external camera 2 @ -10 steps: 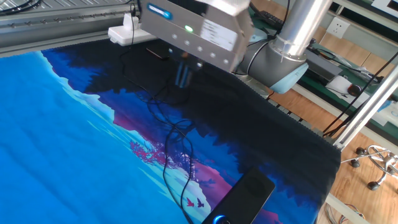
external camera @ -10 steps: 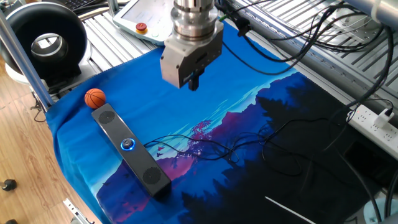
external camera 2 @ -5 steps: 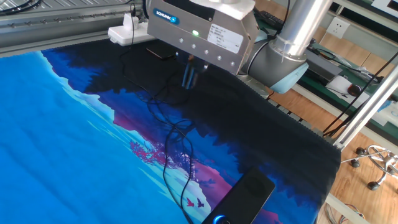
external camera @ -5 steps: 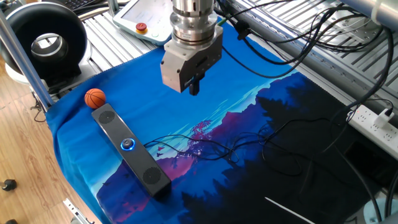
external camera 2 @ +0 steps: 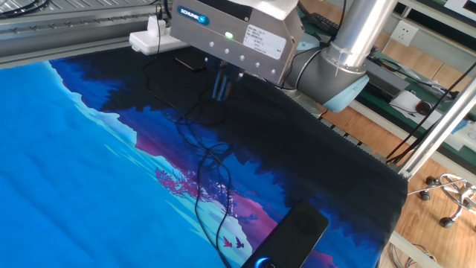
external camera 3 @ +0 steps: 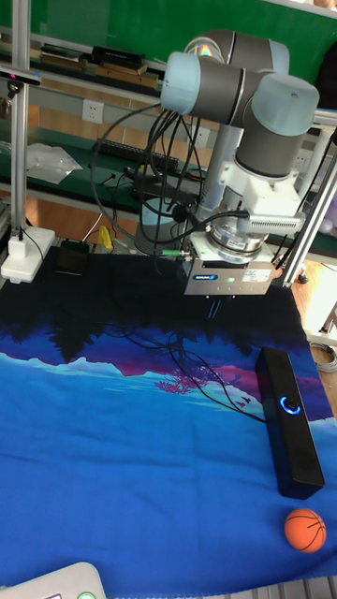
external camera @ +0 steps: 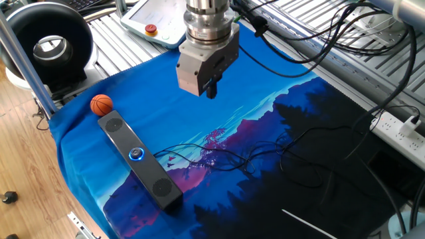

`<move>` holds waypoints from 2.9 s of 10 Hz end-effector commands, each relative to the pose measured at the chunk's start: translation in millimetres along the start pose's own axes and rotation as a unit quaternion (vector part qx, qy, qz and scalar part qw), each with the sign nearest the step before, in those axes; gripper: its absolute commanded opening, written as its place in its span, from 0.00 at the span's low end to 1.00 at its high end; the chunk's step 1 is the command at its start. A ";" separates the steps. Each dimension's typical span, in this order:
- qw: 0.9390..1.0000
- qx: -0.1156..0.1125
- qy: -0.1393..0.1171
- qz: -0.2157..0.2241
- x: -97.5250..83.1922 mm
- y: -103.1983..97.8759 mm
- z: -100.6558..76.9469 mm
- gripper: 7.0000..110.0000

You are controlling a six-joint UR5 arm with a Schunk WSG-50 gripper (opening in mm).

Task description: Turn the knob to increase the volume of the speaker

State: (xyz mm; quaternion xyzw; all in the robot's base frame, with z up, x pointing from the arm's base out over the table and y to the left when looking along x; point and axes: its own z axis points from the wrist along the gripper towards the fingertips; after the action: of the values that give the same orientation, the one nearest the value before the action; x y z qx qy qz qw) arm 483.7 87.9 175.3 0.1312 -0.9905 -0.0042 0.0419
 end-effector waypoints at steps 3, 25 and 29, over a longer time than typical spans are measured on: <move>0.999 -0.013 -0.027 -0.011 -16.8 4.0 13.0 0.00; 0.998 -0.032 -0.007 -0.045 -76.1 114.4 50.8 0.00; 0.999 -0.037 -0.029 -0.010 -103.2 162.7 67.0 0.00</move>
State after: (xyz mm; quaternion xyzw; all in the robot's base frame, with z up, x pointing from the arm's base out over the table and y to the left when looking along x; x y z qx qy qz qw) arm 528.3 233.1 115.0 0.1581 -0.9864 -0.0291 0.0333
